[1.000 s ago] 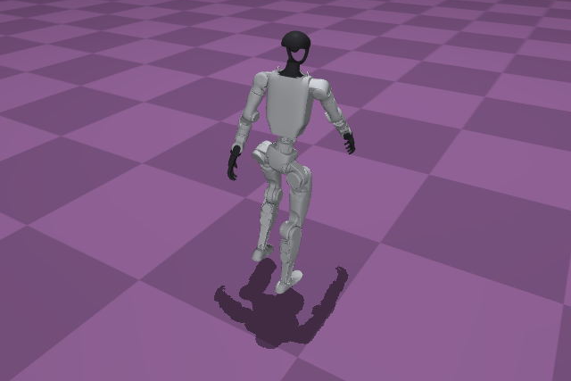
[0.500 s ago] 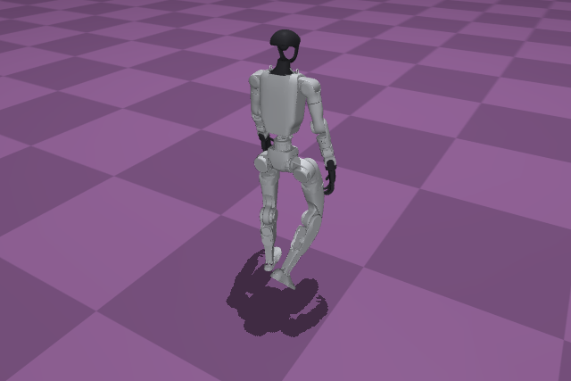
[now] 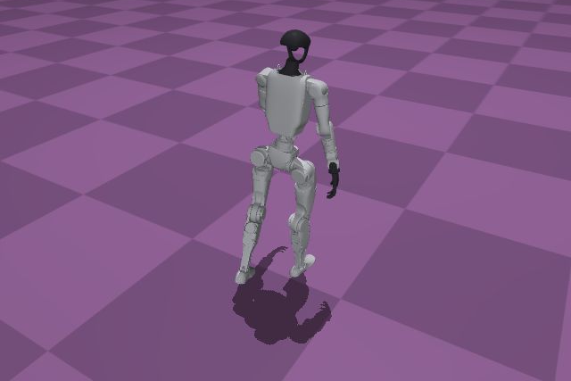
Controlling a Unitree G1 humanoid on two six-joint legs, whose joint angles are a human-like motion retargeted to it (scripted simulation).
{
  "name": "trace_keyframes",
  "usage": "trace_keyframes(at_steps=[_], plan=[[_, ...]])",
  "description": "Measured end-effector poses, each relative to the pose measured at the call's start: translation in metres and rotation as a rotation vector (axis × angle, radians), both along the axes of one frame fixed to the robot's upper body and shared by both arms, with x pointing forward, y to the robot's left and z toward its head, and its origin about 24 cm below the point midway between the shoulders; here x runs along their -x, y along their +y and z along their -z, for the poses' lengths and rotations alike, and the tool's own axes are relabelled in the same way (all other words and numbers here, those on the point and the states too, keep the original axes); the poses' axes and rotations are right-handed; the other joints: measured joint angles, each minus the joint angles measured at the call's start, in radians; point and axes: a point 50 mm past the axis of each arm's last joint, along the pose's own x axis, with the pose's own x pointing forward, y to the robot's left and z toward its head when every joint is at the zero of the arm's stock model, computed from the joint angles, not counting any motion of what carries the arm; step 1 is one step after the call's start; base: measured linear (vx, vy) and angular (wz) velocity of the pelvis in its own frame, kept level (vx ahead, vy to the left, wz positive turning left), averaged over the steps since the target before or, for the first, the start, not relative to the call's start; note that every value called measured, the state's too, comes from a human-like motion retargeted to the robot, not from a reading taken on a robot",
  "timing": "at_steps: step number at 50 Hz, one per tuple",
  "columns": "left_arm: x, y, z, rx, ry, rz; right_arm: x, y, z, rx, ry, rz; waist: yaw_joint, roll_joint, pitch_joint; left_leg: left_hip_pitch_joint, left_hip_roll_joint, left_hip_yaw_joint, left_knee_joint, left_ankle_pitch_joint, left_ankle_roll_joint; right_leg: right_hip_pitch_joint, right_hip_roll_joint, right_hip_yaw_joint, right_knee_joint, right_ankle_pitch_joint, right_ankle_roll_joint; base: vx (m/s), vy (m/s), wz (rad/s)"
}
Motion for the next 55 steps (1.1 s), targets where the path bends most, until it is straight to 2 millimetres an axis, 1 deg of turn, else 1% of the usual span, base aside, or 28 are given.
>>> trace_keyframes(at_steps=[3,5,6,8,10,12,13,15,17,18,20,22,23,25,28,30,32,35,37,40,43,45,47,48,50,52,53,55], plan=[[0.073,0.013,0.054,-0.056,0.26,-0.001,-0.049,0.009,-0.008,-0.001,-0.154,-0.029,0.039,-0.028,-0.046,-0.242,0.021,0.029,0.407,0.066,0.071,0.003,-0.025,0.028,0.016,-0.037,-0.031,0.55,-0.18,-0.27],[0.129,0.023,0.081,-0.109,0.444,-0.018,-0.085,0.014,-0.019,0.012,-0.271,-0.058,0.065,-0.026,-0.065,-0.397,0.046,0.031,0.631,0.069,0.104,0.008,-0.017,0.042,0.025,-0.06,-0.06,0.52,-0.14,-0.31],[0.157,0.028,0.091,-0.134,0.534,-0.03,-0.103,0.016,-0.026,0.018,-0.325,-0.076,0.085,-0.027,-0.064,-0.454,0.054,0.033,0.701,0.049,0.118,0.017,-0.013,0.053,0.028,-0.071,-0.07,0.52,-0.12,-0.54],[0.213,0.037,0.104,-0.174,0.709,-0.053,-0.138,0.023,-0.041,0.022,-0.423,-0.115,0.128,-0.035,-0.059,-0.55,0.058,0.04,0.793,0.002,0.144,0.035,-0.01,0.078,0.035,-0.09,-0.086,0.5,-0.1,-0.72],[0.263,0.042,0.108,-0.19,0.86,-0.082,-0.17,0.031,-0.059,0.019,-0.509,-0.157,0.175,-0.048,-0.054,-0.629,0.051,0.05,0.807,-0.043,0.159,0.046,-0.012,0.109,0.042,-0.105,-0.093,0.48,-0.06,-0.83],[0.304,0.046,0.108,-0.183,0.968,-0.132,-0.2,0.039,-0.08,0.013,-0.591,-0.197,0.219,-0.065,-0.049,-0.685,0.031,0.054,0.732,-0.055,0.155,0.05,-0.018,0.142,0.049,-0.116,-0.094,0.47,-0.03,-0.87],[0.321,0.047,0.106,-0.176,1.008,-0.163,-0.214,0.044,-0.09,0.011,-0.632,-0.215,0.241,-0.072,-0.046,-0.703,0.02,0.056,0.666,-0.048,0.148,0.052,-0.021,0.158,0.053,-0.12,-0.093,0.47,0.0,-0.88],[0.348,0.049,0.102,-0.155,1.06,-0.237,-0.239,0.052,-0.112,0.009,-0.717,-0.248,0.283,-0.081,-0.039,-0.709,0.01,0.065,0.479,-0.017,0.13,0.058,-0.02,0.19,0.058,-0.127,-0.09,0.48,0.02,-0.92],[0.366,0.049,0.099,-0.131,1.077,-0.31,-0.258,0.059,-0.132,0.015,-0.804,-0.272,0.325,-0.069,-0.027,-0.663,0.029,0.102,0.218,0.028,0.1,0.078,0.004,0.222,0.06,-0.131,-0.085,0.52,0.05,-0.97],[0.372,0.049,0.098,-0.12,1.08,-0.339,-0.265,0.062,-0.141,0.019,-0.846,-0.28,0.344,-0.052,-0.019,-0.624,0.048,0.132,0.078,0.049,0.078,0.097,0.026,0.237,0.06,-0.134,-0.084,0.56,0.08,-0.94],[0.38,0.048,0.096,-0.107,1.082,-0.371,-0.274,0.066,-0.153,0.029,-0.92,-0.284,0.376,-0.002,0.0,-0.538,0.092,0.212,-0.173,0.077,0.012,0.154,0.083,0.262,0.058,-0.144,-0.085,0.6,0.11,-0.77],[0.381,0.046,0.097,-0.101,1.078,-0.363,-0.275,0.066,-0.156,0.033,-0.956,-0.278,0.385,0.05,0.014,-0.471,0.116,0.287,-0.332,0.09,-0.062,0.22,0.132,0.271,0.058,-0.159,-0.093,0.63,0.14,-0.29],[0.379,0.044,0.098,-0.098,1.073,-0.352,-0.273,0.065,-0.153,0.033,-0.956,-0.275,0.382,0.068,0.017,-0.447,0.119,0.313,-0.384,0.097,-0.092,0.247,0.148,0.272,0.06,-0.166,-0.098,0.63,0.15,0.06],[0.369,0.041,0.101,-0.092,1.054,-0.323,-0.263,0.062,-0.141,0.03,-0.919,-0.272,0.367,0.089,0.012,-0.415,0.113,0.333,-0.437,0.108,-0.133,0.283,0.168,0.267,0.076,-0.176,-0.108,0.63,0.15,0.33],[0.339,0.038,0.107,-0.099,0.983,-0.245,-0.231,0.056,-0.107,0.005,-0.812,-0.253,0.331,0.097,-0.015,-0.368,0.098,0.301,-0.437,0.095,-0.153,0.302,0.185,0.251,0.149,-0.149,-0.114,0.66,0.16,0.57],[0.31,0.036,0.11,-0.111,0.908,-0.176,-0.198,0.051,-0.078,-0.029,-0.705,-0.241,0.307,0.107,-0.034,-0.32,0.099,0.272,-0.432,0.063,-0.162,0.295,0.203,0.233,0.244,-0.09,-0.103,0.69,0.16,0.66],[0.273,0.035,0.11,-0.123,0.809,-0.101,-0.156,0.046,-0.049,-0.068,-0.548,-0.229,0.282,0.126,-0.054,-0.279,0.121,0.238,-0.411,0.015,-0.169,0.241,0.23,0.201,0.414,0.002,-0.082,0.67,0.15,0.72],[0.205,0.033,0.103,-0.141,0.627,-0.027,-0.087,0.039,-0.016,-0.117,-0.317,-0.191,0.234,0.145,-0.08,-0.238,0.142,0.167,-0.386,-0.033,-0.147,0.085,0.244,0.128,0.739,0.127,-0.057,0.62,0.12,0.88],[0.154,0.03,0.09,-0.147,0.496,-0.017,-0.044,0.034,-0.002,-0.127,-0.183,-0.16,0.196,0.147,-0.088,-0.221,0.14,0.117,-0.374,-0.046,-0.124,-0.03,0.201,0.053,0.929,0.121,-0.086,0.57,0.1,0.98],[0.081,0.022,0.059,-0.135,0.3,-0.019,0.017,0.026,0.008,-0.122,-0.001,-0.111,0.133,0.154,-0.082,-0.187,0.133,0.047,-0.358,-0.06,-0.097,-0.158,0.118,-0.035,1.086,-0.001,-0.168,0.53,0.07,1.08],[0.017,0.008,0.018,-0.11,0.1,0.006,0.065,0.018,0.009,-0.123,0.144,-0.053,0.063,0.162,-0.071,-0.16,0.124,-0.025,-0.342,-0.072,-0.079,-0.238,0.061,-0.076,1.058,-0.098,-0.215,0.49,0.02,1.18],[-0.016,-0.003,-0.012,-0.089,-0.028,0.039,0.091,0.015,0.007,-0.128,0.221,-0.013,0.018,0.167,-0.065,-0.143,0.122,-0.07,-0.331,-0.082,-0.075,-0.266,0.045,-0.087,0.953,-0.143,-0.224,0.47,-0.03,1.18],[-0.04,-0.015,-0.039,-0.063,-0.145,0.08,0.11,0.013,0.005,-0.133,0.275,0.024,-0.024,0.166,-0.059,-0.123,0.116,-0.113,-0.321,-0.093,-0.076,-0.265,0.049,-0.068,0.771,-0.152,-0.207,0.47,-0.07,1.18],[-0.05,-0.02,-0.052,-0.048,-0.199,0.1,0.117,0.013,0.004,-0.133,0.292,0.041,-0.044,0.16,-0.056,-0.111,0.107,-0.135,-0.316,-0.098,-0.076,-0.255,0.052,-0.048,0.657,-0.138,-0.191,0.48,-0.1,1.18],[-0.064,-0.03,-0.075,-0.015,-0.3,0.135,0.125,0.012,0.003,-0.128,0.306,0.068,-0.081,0.134,-0.043,-0.079,0.076,-0.178,-0.307,-0.11,-0.075,-0.211,0.045,0.009,0.405,-0.089,-0.148,0.5,-0.13,1.12],[-0.076,-0.039,-0.095,0.028,-0.352,0.125,0.122,0.006,0.002,-0.037,0.362,0.039,-0.1,0.097,-0.021,-0.042,0.035,-0.207,-0.307,-0.123,-0.075,-0.169,0.016,0.073,0.186,-0.034,-0.089,0.51,-0.17,0.84],[-0.08,-0.04,-0.103,0.033,-0.385,0.127,0.117,0.006,0.002,-0.032,0.355,0.038,-0.105,0.08,-0.007,-0.018,0.02,-0.222,-0.305,-0.133,-0.076,-0.151,0.005,0.098,0.117,-0.008,-0.052,0.52,-0.19,0.59],[-0.081,-0.043,-0.109,0.043,-0.421,0.139,0.103,0.009,0.005,-0.028,0.323,0.032,-0.094,0.05,0.014,0.023,-0.003,-0.24,-0.298,-0.146,-0.073,-0.125,-0.01,0.141,0.045,0.066,0.014,0.51,-0.2,0.28]])
